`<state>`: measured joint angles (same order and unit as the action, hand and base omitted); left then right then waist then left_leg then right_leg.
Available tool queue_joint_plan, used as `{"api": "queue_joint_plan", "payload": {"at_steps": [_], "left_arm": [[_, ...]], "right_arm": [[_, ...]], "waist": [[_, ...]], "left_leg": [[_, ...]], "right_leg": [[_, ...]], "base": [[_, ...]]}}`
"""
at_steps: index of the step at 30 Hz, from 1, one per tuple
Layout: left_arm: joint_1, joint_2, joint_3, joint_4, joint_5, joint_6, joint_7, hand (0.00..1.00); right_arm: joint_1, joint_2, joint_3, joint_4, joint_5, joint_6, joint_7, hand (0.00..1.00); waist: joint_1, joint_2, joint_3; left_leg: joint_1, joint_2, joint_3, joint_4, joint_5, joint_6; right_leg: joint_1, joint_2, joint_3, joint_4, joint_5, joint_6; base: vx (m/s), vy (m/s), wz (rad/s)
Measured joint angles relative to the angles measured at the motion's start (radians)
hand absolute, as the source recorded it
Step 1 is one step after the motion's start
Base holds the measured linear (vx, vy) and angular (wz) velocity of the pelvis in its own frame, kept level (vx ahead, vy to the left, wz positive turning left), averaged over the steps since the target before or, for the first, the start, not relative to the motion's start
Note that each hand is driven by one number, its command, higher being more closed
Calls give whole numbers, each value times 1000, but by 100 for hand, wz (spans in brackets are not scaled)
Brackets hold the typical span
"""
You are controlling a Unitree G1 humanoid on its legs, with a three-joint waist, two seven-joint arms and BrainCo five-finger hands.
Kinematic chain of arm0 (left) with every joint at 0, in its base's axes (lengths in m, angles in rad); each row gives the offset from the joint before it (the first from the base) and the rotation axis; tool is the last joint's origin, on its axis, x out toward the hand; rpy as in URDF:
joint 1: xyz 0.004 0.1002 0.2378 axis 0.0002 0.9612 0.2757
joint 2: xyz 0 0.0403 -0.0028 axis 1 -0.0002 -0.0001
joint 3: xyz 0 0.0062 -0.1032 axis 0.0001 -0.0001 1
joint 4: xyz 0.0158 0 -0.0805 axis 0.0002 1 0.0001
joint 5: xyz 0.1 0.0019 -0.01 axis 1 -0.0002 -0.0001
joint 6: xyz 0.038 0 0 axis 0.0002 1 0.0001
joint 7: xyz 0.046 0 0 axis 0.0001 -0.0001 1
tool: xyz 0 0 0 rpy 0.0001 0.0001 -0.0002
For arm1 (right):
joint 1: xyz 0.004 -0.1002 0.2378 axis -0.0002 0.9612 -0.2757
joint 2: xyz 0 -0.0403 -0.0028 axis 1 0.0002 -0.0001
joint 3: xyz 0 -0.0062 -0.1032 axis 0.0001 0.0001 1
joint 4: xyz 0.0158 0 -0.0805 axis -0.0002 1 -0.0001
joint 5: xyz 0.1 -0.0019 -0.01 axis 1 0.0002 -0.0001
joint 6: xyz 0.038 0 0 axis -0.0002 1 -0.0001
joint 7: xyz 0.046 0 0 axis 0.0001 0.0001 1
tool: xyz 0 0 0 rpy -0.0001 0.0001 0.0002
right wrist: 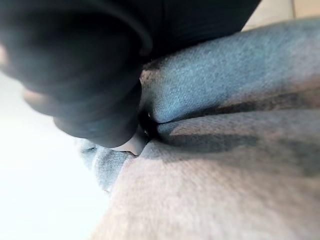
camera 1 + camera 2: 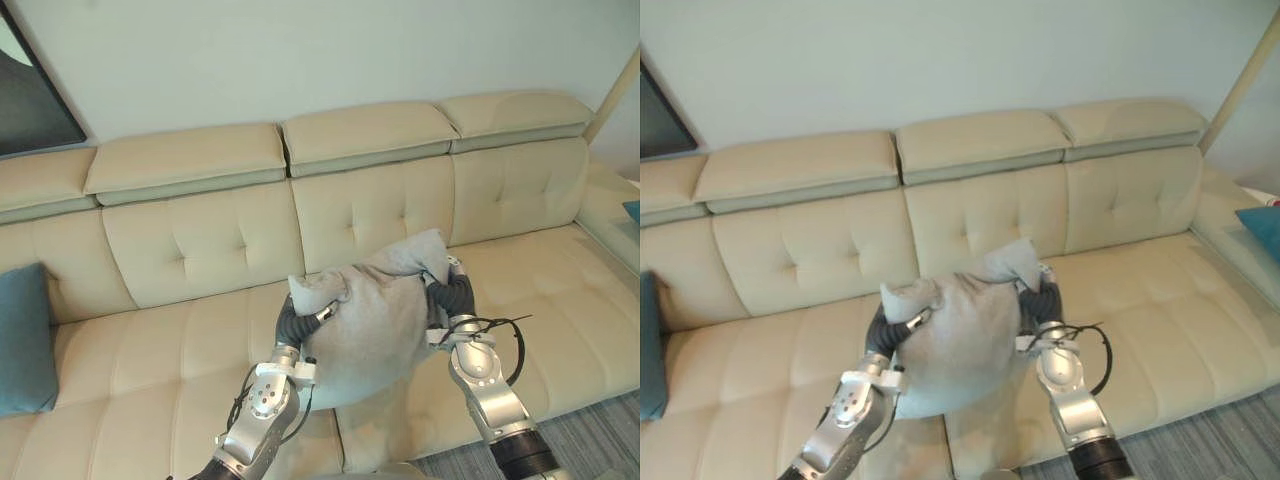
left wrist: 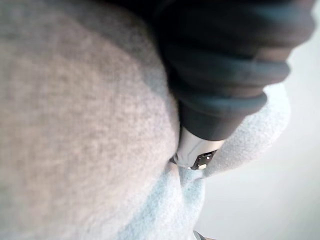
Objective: Pick up cushions and gather them together orderly.
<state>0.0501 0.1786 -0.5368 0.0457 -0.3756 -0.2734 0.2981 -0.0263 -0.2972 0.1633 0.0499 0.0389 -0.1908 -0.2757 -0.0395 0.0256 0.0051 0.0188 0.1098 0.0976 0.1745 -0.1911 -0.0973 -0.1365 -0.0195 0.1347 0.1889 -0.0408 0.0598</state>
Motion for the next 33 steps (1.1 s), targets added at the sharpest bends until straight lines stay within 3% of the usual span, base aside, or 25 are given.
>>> {"api": "queue_joint_plan", "payload": {"at_steps": [11,15,21,23,26,30,33], "left_arm": [[-50,-1,38,0,2,0,15,100],[-207,-3,110,0,8,-3,76,100],[-449,-7,198,0,22,-4,175,100],[-555,-6,227,15,33,-5,202,100],[-747,34,259,125,41,-26,226,100],[-974,86,305,317,39,-25,226,100],[-1094,91,337,447,38,-22,218,100]], "right_arm": [[-51,22,-2,-4,0,5,-1,100],[-243,24,6,-4,1,12,-31,100],[-476,60,1,-4,10,13,-118,100],[-545,61,-10,-4,35,13,-149,100],[-668,60,-33,23,50,11,-177,100],[-856,58,-49,168,92,3,-198,100],[-941,59,-65,269,134,3,-200,100]], "waist": [[15,-3,-9],[21,4,38],[38,4,45],[38,8,58],[44,5,75],[45,6,147],[46,6,163]], "left_leg": [[-87,-19,-29,-69,70,2],[-182,-27,-26,-67,117,-10],[-322,-3,-5,-38,136,-36],[-369,30,42,-10,135,-43],[-435,45,62,-21,178,-55],[-481,43,62,-70,236,-53],[-545,43,62,-97,272,-63]], "right_leg": [[-31,-32,-26,-145,99,2],[-143,-33,-21,-137,144,-2],[-331,-26,-36,-10,122,-24],[-368,-22,-53,15,116,-31],[-441,-21,-68,28,112,-31],[-502,-21,-73,13,150,-29],[-576,-21,-77,9,179,-40]], "base": [[-42,11,10],[-75,-23,-2],[-95,-64,2],[-153,-121,25],[-118,-77,21],[-69,-34,5],[-26,-25,5]]}}
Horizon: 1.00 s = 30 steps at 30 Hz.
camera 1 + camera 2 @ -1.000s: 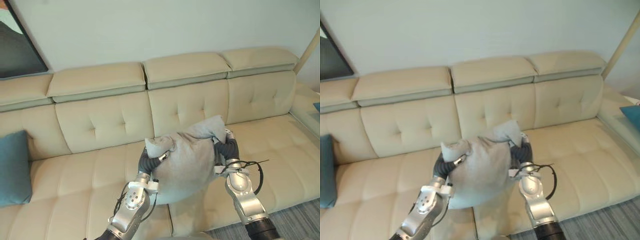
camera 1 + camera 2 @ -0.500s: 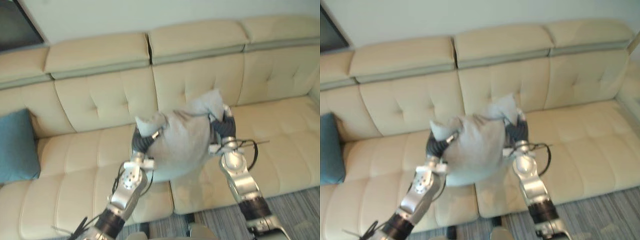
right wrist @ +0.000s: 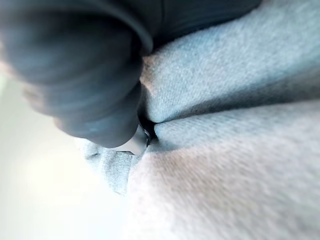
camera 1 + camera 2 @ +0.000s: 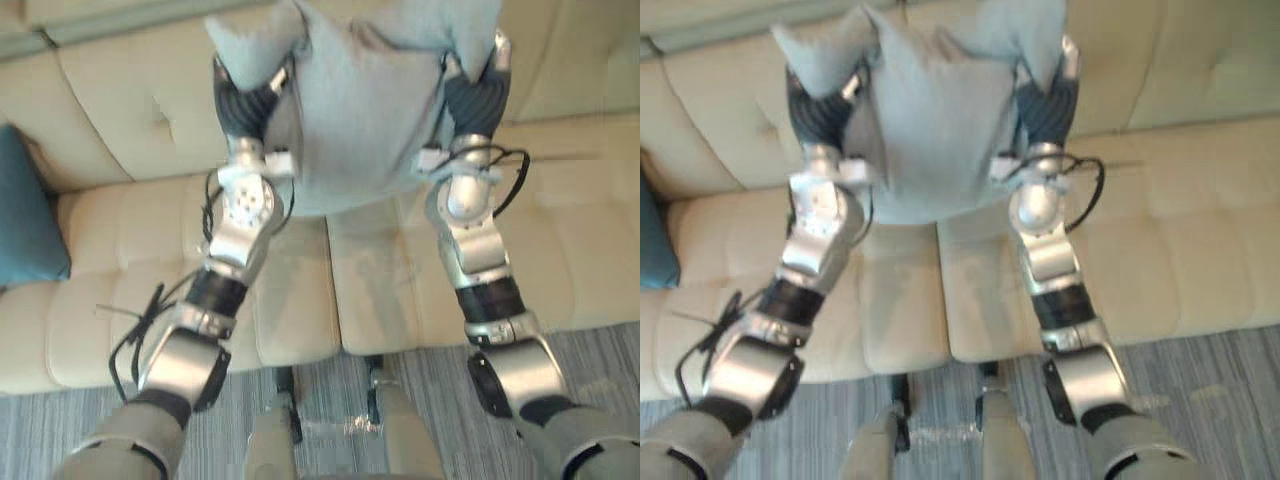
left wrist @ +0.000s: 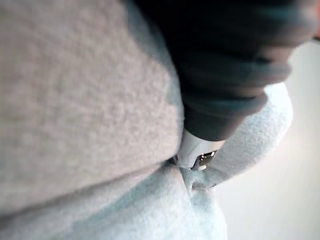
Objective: Pick up cushions and gather them together orderly.
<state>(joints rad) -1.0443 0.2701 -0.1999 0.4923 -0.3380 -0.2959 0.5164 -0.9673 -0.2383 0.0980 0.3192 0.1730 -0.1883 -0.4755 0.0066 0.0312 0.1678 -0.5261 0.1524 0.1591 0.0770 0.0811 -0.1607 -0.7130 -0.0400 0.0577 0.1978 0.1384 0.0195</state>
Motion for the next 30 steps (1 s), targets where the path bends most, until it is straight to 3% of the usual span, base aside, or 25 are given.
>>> {"api": "queue_joint_plan", "payload": {"at_steps": [2,8,9,10,11,15,19,24,28,30], "left_arm": [[-77,-2,17,87,-8,12,-20,100],[-128,-17,69,156,-20,23,-47,100],[-129,-25,86,164,-20,23,-49,100],[-130,-34,103,171,-20,23,-49,100],[-130,-40,115,174,-20,23,-49,0],[-129,-61,178,194,-19,22,-47,0],[-114,-57,218,193,-19,19,-47,0],[-69,5,236,178,-21,18,-88,0],[77,142,344,145,-57,20,-127,0],[154,182,389,143,-57,22,-141,0]], "right_arm": [[-68,2,-18,93,47,0,0,100],[-135,4,-21,152,100,0,2,100],[-144,7,-23,152,106,0,4,0],[-151,17,-36,152,107,-3,7,0],[-155,27,-46,152,109,-7,11,0],[-159,49,-89,150,110,-38,23,0],[-158,23,-109,126,104,-39,29,0],[-84,-124,-134,47,104,-39,75,0],[50,-284,-296,49,158,-51,104,0],[135,-325,-343,50,188,-57,120,0]], "waist": [[0,3,66],[1,7,131],[2,7,133],[2,7,135],[4,7,140],[6,5,152],[7,5,152],[6,4,153],[1,3,153],[-2,3,153]], "left_leg": [[-4,3,-2,-8,11,0],[-43,5,-8,-6,13,-4],[-59,5,-11,-4,13,-4],[-69,5,-13,-3,13,-4],[-70,6,-13,-3,13,-4],[-68,0,-22,-2,12,-4],[-70,-1,-27,-3,12,-4],[-69,-5,-30,-3,12,-3],[-63,3,-31,43,-21,1],[-52,13,-30,77,-45,0]], "right_leg": [[-5,3,-4,0,5,-3],[-42,4,-12,8,5,-3],[-55,4,-14,10,4,-2],[-63,4,-15,11,2,-2],[-64,4,-15,14,1,-1],[-76,-2,-17,56,-32,2],[-76,-5,-20,58,-38,3],[-76,-11,-24,75,-48,12],[-57,-8,-24,96,-67,16],[-31,-1,-25,96,-72,17]], "base": [[-7,-15,2],[-4,-13,6],[-13,-4,10],[-12,-3,9],[-7,-6,7],[-9,-17,11],[1,-11,4],[19,-8,5],[25,-20,-2],[43,-26,-11]]}}
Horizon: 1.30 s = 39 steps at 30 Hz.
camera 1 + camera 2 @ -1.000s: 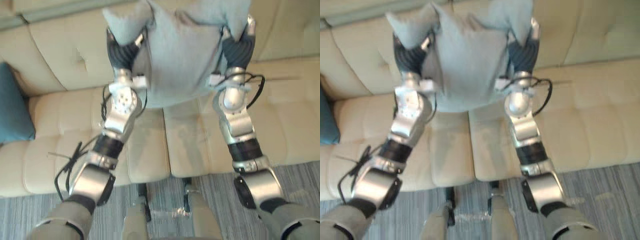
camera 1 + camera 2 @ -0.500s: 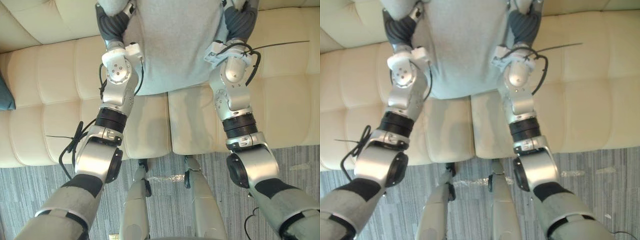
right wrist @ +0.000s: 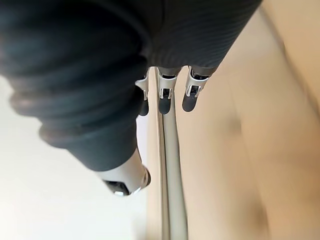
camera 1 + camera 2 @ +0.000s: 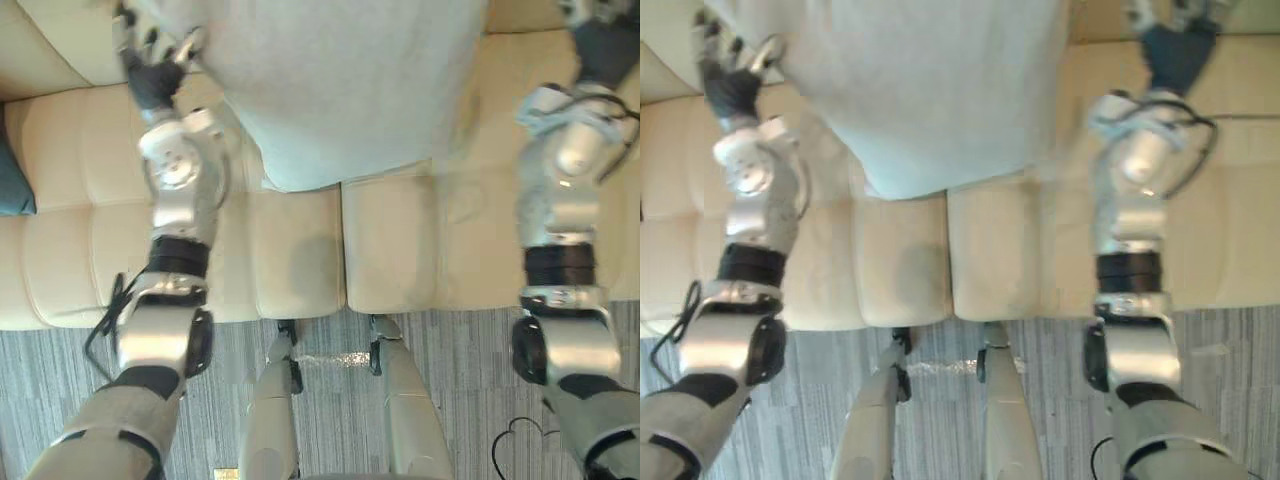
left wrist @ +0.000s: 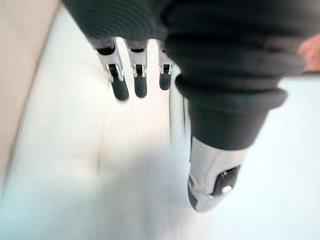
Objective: Pick up cushions and gather them together orderly.
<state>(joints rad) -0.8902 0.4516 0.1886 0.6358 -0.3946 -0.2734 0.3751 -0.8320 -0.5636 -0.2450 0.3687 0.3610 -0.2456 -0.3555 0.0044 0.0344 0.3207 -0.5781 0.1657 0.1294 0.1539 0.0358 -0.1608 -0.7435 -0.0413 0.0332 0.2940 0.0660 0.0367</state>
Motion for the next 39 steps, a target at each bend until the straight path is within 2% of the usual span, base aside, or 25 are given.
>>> {"api": "queue_joint_plan", "payload": {"at_steps": [4,8,10,11,13,18,20,26,30,35,37,39], "left_arm": [[165,11,17,-85,16,3,-40,0],[377,-67,-20,-223,28,-3,-84,0],[519,-182,-79,-232,31,-1,-114,0],[557,-212,-98,-232,34,2,-125,0],[697,-299,-173,-224,64,9,-165,0],[869,-404,-231,-44,171,48,-223,0],[922,-423,-240,62,243,68,-238,0],[981,-436,-200,266,348,98,-266,0],[985,-434,-174,320,369,113,-266,0],[978,-418,-165,344,374,116,-265,0],[959,-412,-165,343,373,116,-264,0],[948,-415,-167,323,373,116,-261,0]], "right_arm": [[136,-9,-15,-10,33,-13,46,0],[348,54,11,-155,31,-21,97,0],[490,149,45,-209,16,-20,119,0],[524,175,53,-210,-8,-19,125,0],[653,278,86,-211,-66,-11,153,0],[867,444,112,-95,-189,17,193,0],[924,490,113,38,-255,37,201,0],[991,521,107,378,-322,76,223,0],[988,521,90,473,-323,90,229,0],[968,519,88,539,-323,99,231,0],[935,517,91,563,-323,102,229,0],[890,516,97,558,-323,102,226,0]], "waist": [[-3,-8,-4],[-2,-14,-6],[-4,-18,-8],[-4,-21,-10],[0,-43,-29],[2,-63,-121],[2,-59,-171],[-1,-31,-266],[-4,-23,-275],[-5,-25,-273],[-6,-33,-256],[-9,-27,-254]], "left_leg": [[32,22,11,72,-57,-3],[73,36,26,96,-80,-5],[130,37,29,96,-94,-3],[144,37,31,98,-99,-2],[191,41,47,112,-123,1],[285,36,62,102,-152,8],[343,31,70,69,-152,9],[461,5,69,-18,-147,14],[513,-10,66,-50,-139,20],[528,-28,22,-39,-135,25],[510,-29,17,-6,-135,25],[410,-17,-16,78,-133,20]], "right_leg": [[56,15,2,8,-22,-10],[92,24,4,28,-48,-15],[137,25,3,55,-78,-18],[150,25,2,61,-87,-19],[185,25,3,91,-121,-21],[270,22,3,98,-162,-15],[321,15,3,79,-168,-7],[452,-7,-3,-12,-167,16],[512,-17,-3,-66,-144,23],[583,-26,-29,-130,-112,32],[583,-29,-34,-127,-108,30],[530,-25,-52,-105,-101,20]], "base": [[40,-15,-14],[42,-20,-9],[106,-24,0],[100,-20,-5],[104,-15,-6],[103,13,-1],[96,40,-2],[38,68,5],[46,69,5],[28,36,17],[-29,5,18],[-125,-39,26]]}}
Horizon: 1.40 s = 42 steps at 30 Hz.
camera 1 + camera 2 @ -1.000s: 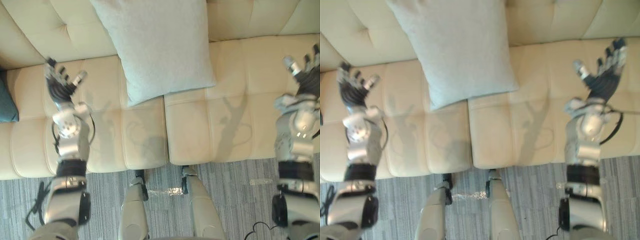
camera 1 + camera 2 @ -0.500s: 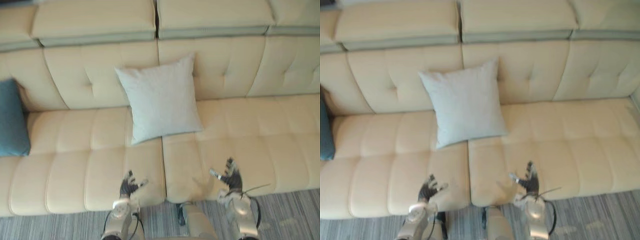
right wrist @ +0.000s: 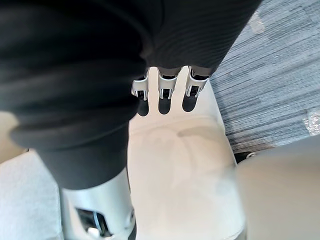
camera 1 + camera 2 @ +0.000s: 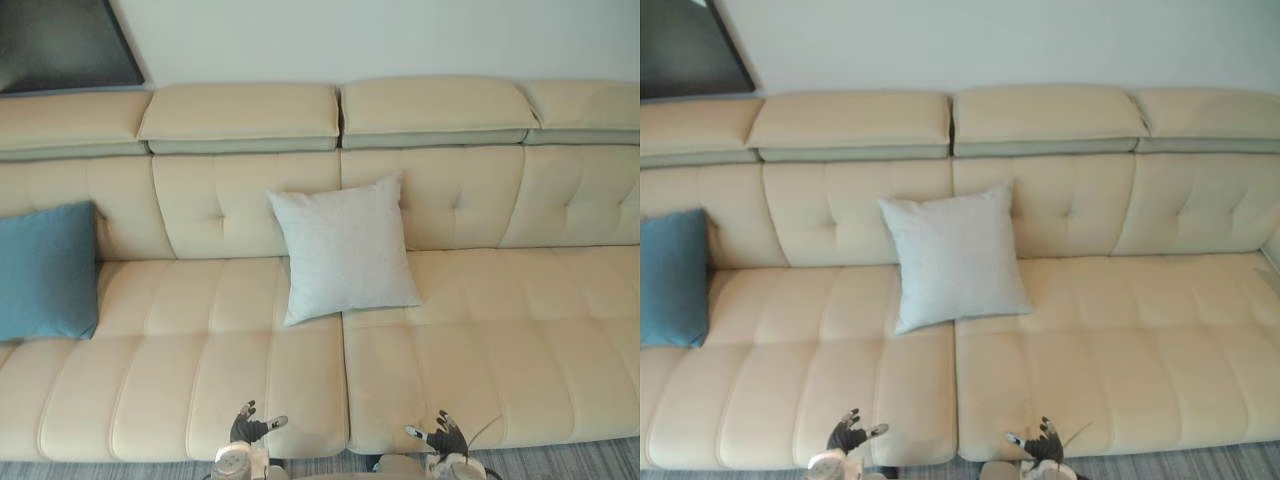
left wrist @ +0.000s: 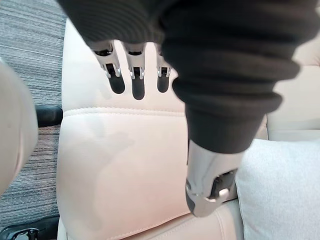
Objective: Pick up cushions and gather them together orderly.
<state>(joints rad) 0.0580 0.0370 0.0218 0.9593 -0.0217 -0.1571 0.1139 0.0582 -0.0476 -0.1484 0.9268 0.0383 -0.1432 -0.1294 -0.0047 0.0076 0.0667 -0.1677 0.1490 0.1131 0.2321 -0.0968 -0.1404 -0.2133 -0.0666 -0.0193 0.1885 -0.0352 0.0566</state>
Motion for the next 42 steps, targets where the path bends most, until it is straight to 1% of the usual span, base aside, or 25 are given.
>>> {"api": "queue_joint_plan", "payload": {"at_steps": [2,3,4,6,7,8,9,10,11,12,13,15,16,17,18,19,21,22,23,24,26,28,29,34,42], "left_arm": [[-32,8,2,-8,1,1,3,0],[-38,-1,-1,-12,1,9,5,0],[-32,-12,-4,-17,2,11,4,0],[-34,-30,-13,-33,21,12,-5,0],[-45,-28,-16,-43,22,12,-5,0],[-65,-18,-22,-50,24,11,-5,0],[-82,-2,-29,-56,27,11,-5,0],[-97,30,-42,-60,34,11,-3,0],[-109,39,-43,-61,40,11,-4,0],[-110,36,-43,-61,40,11,-4,0],[-106,39,-40,-51,40,13,-2,0],[-86,61,-41,-27,43,17,-4,0],[-65,62,-35,-25,52,17,-4,0],[-56,57,-28,-23,61,16,-4,0],[-52,60,-18,-17,62,16,-4,0],[-49,61,-2,-7,66,16,-3,0],[-39,67,1,10,80,17,-5,0],[-31,66,2,15,84,17,-5,0],[-27,67,2,15,90,18,-5,0],[-22,66,11,16,100,19,-5,0],[-29,55,33,43,100,27,-6,0],[-35,48,41,47,100,35,-5,0],[-42,46,44,52,100,38,-4,0],[-56,46,23,53,99,38,-4,0],[-46,49,14,76,98,44,-5,0]], "right_arm": [[-23,3,1,-13,-1,-1,-1,0],[-42,-4,-5,-25,-1,-1,-2,0],[-31,-9,-5,-50,-3,0,-2,0],[-1,-15,-14,-92,-40,5,-2,0],[5,-16,-22,-100,-40,7,-2,0],[-1,-14,-35,-99,-41,13,-2,0],[2,4,-37,-89,-42,20,3,0],[4,22,-34,-84,-52,32,4,0],[-1,7,-36,-81,-70,32,2,0],[-12,2,-35,-79,-74,34,3,0],[-40,8,-32,-74,-79,38,3,0],[-39,9,-4,-76,-84,37,4,0],[-36,7,5,-76,-90,38,4,0],[-34,6,17,-65,-105,40,5,0],[-35,6,28,-51,-111,40,6,0],[-31,7,35,-38,-116,41,9,0],[-4,10,36,-23,-118,41,14,0],[2,9,35,-5,-118,39,14,0],[5,10,35,1,-119,38,14,0],[14,11,36,12,-119,38,18,0],[12,5,36,33,-119,36,19,0],[-3,-1,37,69,-119,38,22,0],[-17,-4,38,85,-119,41,23,0],[5,-27,32,92,-115,52,25,0],[12,-34,-35,112,-101,54,24,0]], "waist": [[5,-2,11],[8,10,30],[4,18,33],[-13,46,26],[-21,54,20],[-29,42,21],[-42,11,19],[-54,-38,16],[-52,-18,37],[-44,-9,46],[-25,-28,68],[-8,-56,91],[-6,-61,91],[-7,-40,99],[-7,-41,98],[-7,-40,96],[-5,-50,86],[-4,-60,79],[-4,-66,74],[2,-90,59],[14,-73,34],[18,-64,17],[17,-51,17],[7,-47,16],[4,-32,23]], "left_leg": [[-33,16,-10,68,-56,-14],[-73,50,20,346,-139,-15],[-67,69,30,483,-166,-28],[-7,87,30,618,-167,-53],[3,88,15,600,-189,-75],[-2,61,16,549,-211,-97],[-2,16,12,473,-213,-99],[33,-37,5,348,-238,-65],[30,-33,-15,326,-295,9],[33,-30,-15,317,-321,22],[38,-41,10,314,-345,38],[68,-59,75,314,-342,53],[78,-54,103,313,-345,96],[78,-27,133,311,-332,119],[75,-8,149,311,-322,118],[71,15,157,311,-308,110],[66,46,158,281,-262,87],[68,56,162,259,-232,79],[62,59,167,252,-216,75],[53,63,177,245,-199,61],[42,48,146,158,-167,54],[44,29,110,66,-119,50],[27,44,119,69,-108,42],[36,60,91,57,-89,22],[72,39,94,28,-66,7]], "right_leg": [[-34,-10,-29,2,23,-28],[-39,0,-28,32,25,-34],[-36,8,-29,44,26,-35],[-48,9,-43,79,30,-28],[-68,4,-55,96,38,-19],[-85,-13,-60,102,51,-8],[-106,-34,-56,90,62,5],[-115,-36,-50,63,70,-2],[-121,-30,-55,28,124,-1],[-124,-21,-53,14,138,0],[-128,-16,-16,-21,175,5],[-100,-28,20,-66,189,22],[-99,-28,24,-73,140,60],[-114,-20,17,-25,122,65],[-134,-10,12,53,119,56],[-152,8,2,172,101,25],[-132,23,-4,410,-22,-8],[-102,7,2,487,-84,4],[-85,-9,5,508,-107,15],[-60,-33,14,477,-127,35],[-42,19,14,335,-109,46],[41,49,74,58,-74,0],[43,64,84,4,-39,-22],[79,98,102,-86,30,-39],[107,81,114,-122,53,-26]], "base": [[-150,10,4],[-158,60,-27],[-151,57,-24],[-157,151,11],[-226,221,37],[-301,192,52],[-297,54,70],[-371,71,56],[-233,27,22],[-382,187,-52],[-407,146,-93],[-440,113,-96],[-341,26,-70],[-323,11,-64],[-246,-43,-45],[-195,-79,-29],[-119,-133,-13],[-22,-149,-5],[-28,-251,-16],[-66,-226,-39],[-96,-144,-54],[-105,-115,-67],[-104,-121,-65],[-116,-65,-22],[-69,18,-1]]}}
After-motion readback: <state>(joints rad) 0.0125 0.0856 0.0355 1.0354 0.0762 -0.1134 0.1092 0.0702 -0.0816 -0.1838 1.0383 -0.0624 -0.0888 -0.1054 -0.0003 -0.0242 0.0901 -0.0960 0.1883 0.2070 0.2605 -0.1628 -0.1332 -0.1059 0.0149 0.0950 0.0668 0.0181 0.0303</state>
